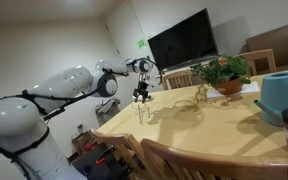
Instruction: Set the paper towel stand upright on the table
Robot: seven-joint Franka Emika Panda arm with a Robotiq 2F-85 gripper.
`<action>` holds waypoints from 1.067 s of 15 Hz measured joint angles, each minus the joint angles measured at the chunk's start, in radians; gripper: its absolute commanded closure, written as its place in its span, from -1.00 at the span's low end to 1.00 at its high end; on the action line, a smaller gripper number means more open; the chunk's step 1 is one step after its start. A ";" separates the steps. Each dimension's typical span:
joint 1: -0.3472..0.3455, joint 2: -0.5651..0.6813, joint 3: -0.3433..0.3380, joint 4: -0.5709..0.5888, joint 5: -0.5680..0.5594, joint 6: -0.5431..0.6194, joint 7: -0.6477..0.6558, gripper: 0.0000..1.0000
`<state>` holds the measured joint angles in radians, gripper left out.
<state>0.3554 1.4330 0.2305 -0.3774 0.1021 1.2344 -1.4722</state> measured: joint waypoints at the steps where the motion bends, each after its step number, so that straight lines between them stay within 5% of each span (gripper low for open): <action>1: -0.004 0.014 0.007 0.000 0.006 -0.016 -0.007 -1.00; 16: -0.015 0.053 0.017 -0.013 0.024 -0.032 -0.042 -1.00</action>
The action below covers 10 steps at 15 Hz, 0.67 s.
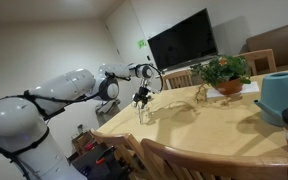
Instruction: Set the paper towel stand upright on the table
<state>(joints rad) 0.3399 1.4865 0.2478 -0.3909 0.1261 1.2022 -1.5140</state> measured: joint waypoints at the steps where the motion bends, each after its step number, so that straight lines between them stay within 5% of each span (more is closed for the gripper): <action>1: 0.000 0.000 0.000 -0.001 0.000 0.006 0.001 -1.00; 10: 0.000 0.003 -0.001 -0.093 0.000 0.135 -0.013 -1.00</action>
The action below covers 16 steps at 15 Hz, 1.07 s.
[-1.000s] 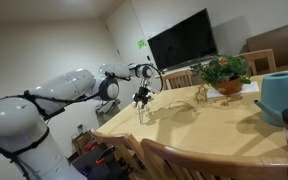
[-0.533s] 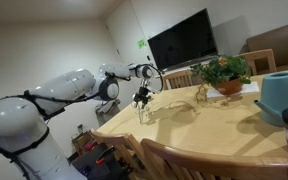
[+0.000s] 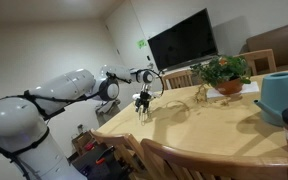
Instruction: Set the paper towel stand upright on the table
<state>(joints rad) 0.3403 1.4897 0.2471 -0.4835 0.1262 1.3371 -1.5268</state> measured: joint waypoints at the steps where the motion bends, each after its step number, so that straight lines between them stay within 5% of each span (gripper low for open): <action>1: 0.001 0.000 0.000 -0.009 0.000 0.003 0.000 -1.00; 4: 0.006 0.000 0.000 -0.024 0.000 0.006 0.000 -1.00; 5: 0.008 0.000 0.000 -0.024 0.000 0.006 0.001 -0.50; 16: 0.060 -0.001 -0.012 -0.022 -0.011 0.021 0.006 0.98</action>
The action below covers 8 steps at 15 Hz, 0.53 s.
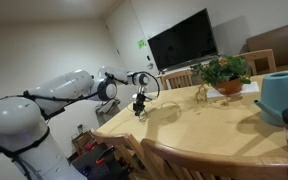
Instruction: Set the paper towel stand upright on the table
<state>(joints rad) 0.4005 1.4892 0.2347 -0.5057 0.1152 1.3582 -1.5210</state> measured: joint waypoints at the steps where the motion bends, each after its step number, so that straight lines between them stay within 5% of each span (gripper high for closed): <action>1: 0.006 0.000 -0.001 0.000 -0.005 0.007 0.000 1.00; 8: 0.038 -0.001 -0.016 0.017 -0.035 0.046 0.019 0.97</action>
<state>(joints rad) 0.4388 1.4882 0.2186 -0.4884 0.0798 1.4043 -1.5019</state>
